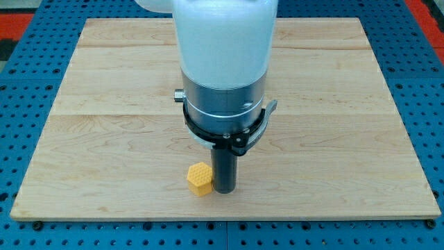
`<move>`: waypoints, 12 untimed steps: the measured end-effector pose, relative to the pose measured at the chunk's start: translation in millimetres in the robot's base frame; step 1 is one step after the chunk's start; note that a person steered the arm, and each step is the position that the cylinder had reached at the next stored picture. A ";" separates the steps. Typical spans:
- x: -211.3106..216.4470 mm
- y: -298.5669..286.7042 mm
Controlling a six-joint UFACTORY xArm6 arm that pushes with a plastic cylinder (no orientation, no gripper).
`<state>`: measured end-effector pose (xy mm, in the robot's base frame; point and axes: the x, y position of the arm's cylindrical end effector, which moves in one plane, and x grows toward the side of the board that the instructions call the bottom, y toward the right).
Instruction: Move your arm closer to the yellow hexagon
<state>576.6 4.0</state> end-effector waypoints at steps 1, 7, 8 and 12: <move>-3.7 13.6; -61.9 24.8; -55.1 -50.1; -17.2 -39.5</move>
